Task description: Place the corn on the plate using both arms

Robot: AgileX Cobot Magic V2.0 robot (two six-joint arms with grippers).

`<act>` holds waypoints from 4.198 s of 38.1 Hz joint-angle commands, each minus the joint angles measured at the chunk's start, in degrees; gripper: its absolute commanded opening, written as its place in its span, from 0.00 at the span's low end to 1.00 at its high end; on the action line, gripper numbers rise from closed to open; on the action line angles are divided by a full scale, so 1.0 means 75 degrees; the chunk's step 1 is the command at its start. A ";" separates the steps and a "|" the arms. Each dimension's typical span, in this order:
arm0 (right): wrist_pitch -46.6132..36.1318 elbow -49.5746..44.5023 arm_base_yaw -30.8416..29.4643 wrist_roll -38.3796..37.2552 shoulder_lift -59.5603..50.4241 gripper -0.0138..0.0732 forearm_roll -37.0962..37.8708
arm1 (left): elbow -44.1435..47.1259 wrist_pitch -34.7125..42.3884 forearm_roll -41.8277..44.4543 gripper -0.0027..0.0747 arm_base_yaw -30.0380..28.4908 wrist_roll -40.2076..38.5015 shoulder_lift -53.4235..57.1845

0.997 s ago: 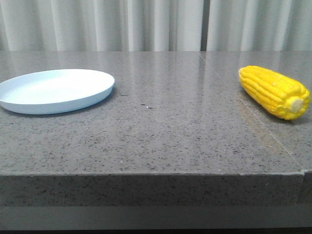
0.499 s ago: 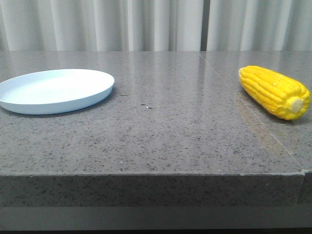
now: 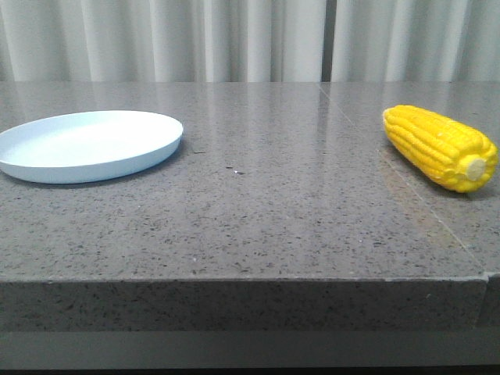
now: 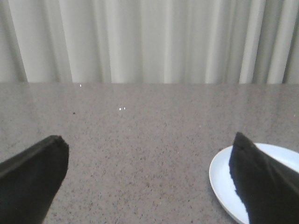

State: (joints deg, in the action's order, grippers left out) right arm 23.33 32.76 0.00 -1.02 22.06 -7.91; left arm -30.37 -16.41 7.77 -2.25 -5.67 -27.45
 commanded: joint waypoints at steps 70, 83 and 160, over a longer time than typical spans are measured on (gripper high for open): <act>-0.0553 0.0261 -0.0028 0.0079 0.0103 0.90 -0.0035 | -0.6605 -0.5621 -0.1167 0.01 0.1733 0.0345 -0.9222; -0.0553 0.0261 -0.0028 0.0079 0.0103 0.90 -0.0035 | -0.7837 -0.5892 -0.3071 0.01 0.2053 0.1333 -0.8690; -0.0553 0.0261 -0.0028 0.0079 0.0103 0.90 -0.0035 | 0.1226 0.0914 -0.1417 0.01 0.1048 0.1175 0.2117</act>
State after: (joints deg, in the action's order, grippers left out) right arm 23.38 32.76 0.00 -1.02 22.06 -7.91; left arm -19.69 -15.30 -2.28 5.57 3.09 -11.49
